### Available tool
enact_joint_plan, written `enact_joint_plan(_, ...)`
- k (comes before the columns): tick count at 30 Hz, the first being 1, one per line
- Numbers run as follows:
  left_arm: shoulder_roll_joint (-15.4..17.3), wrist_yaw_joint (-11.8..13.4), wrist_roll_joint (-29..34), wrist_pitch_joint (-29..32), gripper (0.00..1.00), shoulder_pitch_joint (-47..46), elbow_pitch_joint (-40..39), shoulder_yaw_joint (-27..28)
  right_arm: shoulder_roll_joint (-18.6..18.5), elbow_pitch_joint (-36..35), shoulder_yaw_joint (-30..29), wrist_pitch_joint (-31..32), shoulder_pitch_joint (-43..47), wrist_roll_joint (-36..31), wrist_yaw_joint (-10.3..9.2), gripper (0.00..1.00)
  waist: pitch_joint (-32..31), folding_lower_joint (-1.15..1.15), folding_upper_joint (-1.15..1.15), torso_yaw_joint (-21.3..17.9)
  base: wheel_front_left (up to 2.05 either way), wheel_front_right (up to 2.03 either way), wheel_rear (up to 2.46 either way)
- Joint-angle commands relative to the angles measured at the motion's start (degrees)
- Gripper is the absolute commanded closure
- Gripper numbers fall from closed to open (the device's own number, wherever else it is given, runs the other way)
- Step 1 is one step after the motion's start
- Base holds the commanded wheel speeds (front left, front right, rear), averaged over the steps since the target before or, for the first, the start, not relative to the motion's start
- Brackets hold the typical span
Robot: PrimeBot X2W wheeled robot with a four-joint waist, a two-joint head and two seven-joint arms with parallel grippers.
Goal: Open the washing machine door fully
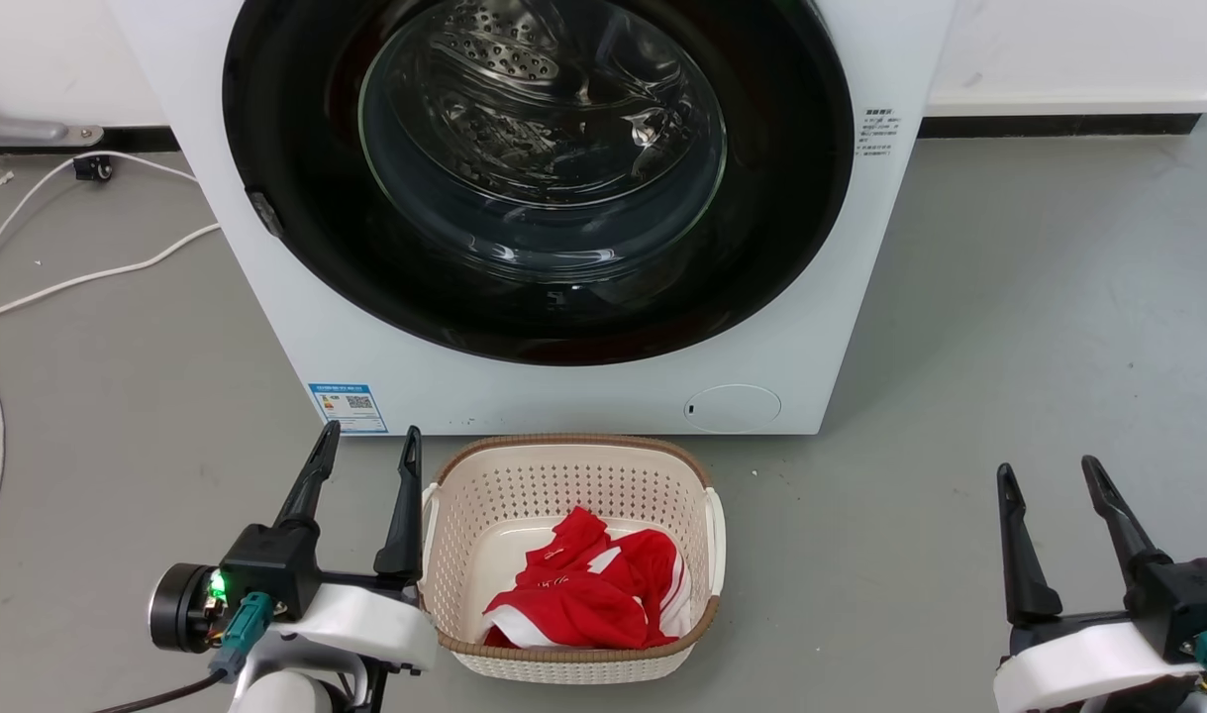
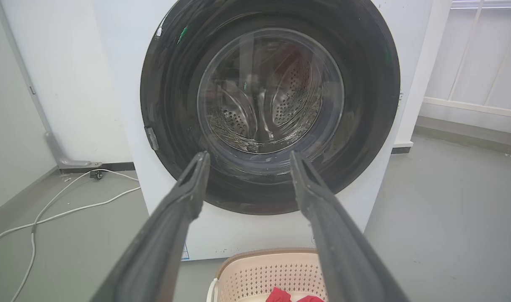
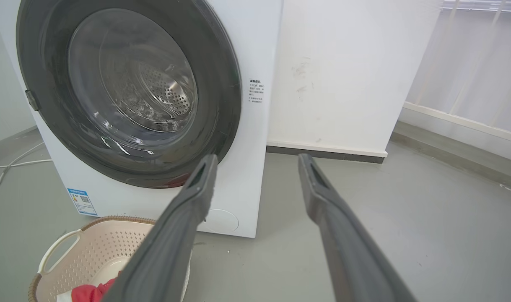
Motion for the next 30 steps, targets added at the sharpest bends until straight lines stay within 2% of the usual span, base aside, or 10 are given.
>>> enact_joint_plan(1,0.0,-0.1,0.0,-0.2,0.00,-0.3,0.1,0.0,0.2,0.5,-0.2,0.0,-0.1,1.0,-0.03,0.93,0.0,0.00,0.00,0.0,0.00,0.00,0.00)
enact_joint_plan(2,0.0,-0.1,-0.1,-0.2,0.00,-0.2,0.1,0.0,0.2,0.6,-0.2,-0.1,-0.1,1.2,-0.04,1.00,0.0,0.00,0.00,0.0,0.00,0.00,0.00)
enact_joint_plan(8,0.0,-0.1,-0.3,-0.2,0.00,-0.3,0.3,0.1,0.2,2.3,-0.7,-1.2,-0.4,5.9,-0.04,1.00,0.0,0.00,0.00,0.0,0.00,0.00,0.00)
enact_joint_plan(11,0.0,-0.1,-0.4,-0.2,0.00,-0.3,0.4,0.2,0.2,4.6,-0.7,-2.1,-0.5,13.8,-0.03,1.00,0.0,0.00,0.00,0.0,0.00,0.00,0.00)
enact_joint_plan(15,0.0,-0.1,-0.5,-0.2,0.00,-0.4,0.5,0.2,0.2,9.0,0.3,-2.9,-1.5,28.1,-0.03,1.00,0.1,0.00,0.00,0.0,0.00,0.00,0.00)
enact_joint_plan(16,0.0,-0.1,-0.5,-0.2,0.00,-0.4,0.5,0.2,0.2,9.0,0.3,-2.9,-1.5,28.1,-0.03,1.00,0.1,0.00,0.00,0.0,0.00,0.00,0.00)
enact_joint_plan(18,0.0,-0.1,-0.5,-0.2,0.00,-0.4,0.5,0.2,0.2,11.1,1.2,-3.5,-1.7,34.4,-0.03,1.00,0.2,0.00,0.00,0.0,0.00,0.00,0.00)
enact_joint_plan(21,0.0,0.0,-0.7,-0.2,0.00,-0.4,0.4,0.3,0.2,13.7,2.7,-4.2,-3.2,47.9,-0.03,1.00,0.3,0.00,0.00,0.0,0.00,0.00,0.00)
enact_joint_plan(25,0.0,0.1,-1.0,-0.2,0.00,-0.6,0.2,0.4,0.2,15.3,4.7,-4.8,-5.5,69.4,-0.03,1.00,0.7,0.00,0.00,-0.2,0.00,0.00,0.00)
enact_joint_plan(30,0.0,0.2,-1.5,-0.2,0.00,-1.1,-0.3,0.5,0.2,15.1,5.2,-5.0,-9.9,90.2,-0.02,1.00,1.9,0.00,0.00,-0.6,0.00,0.00,0.00)
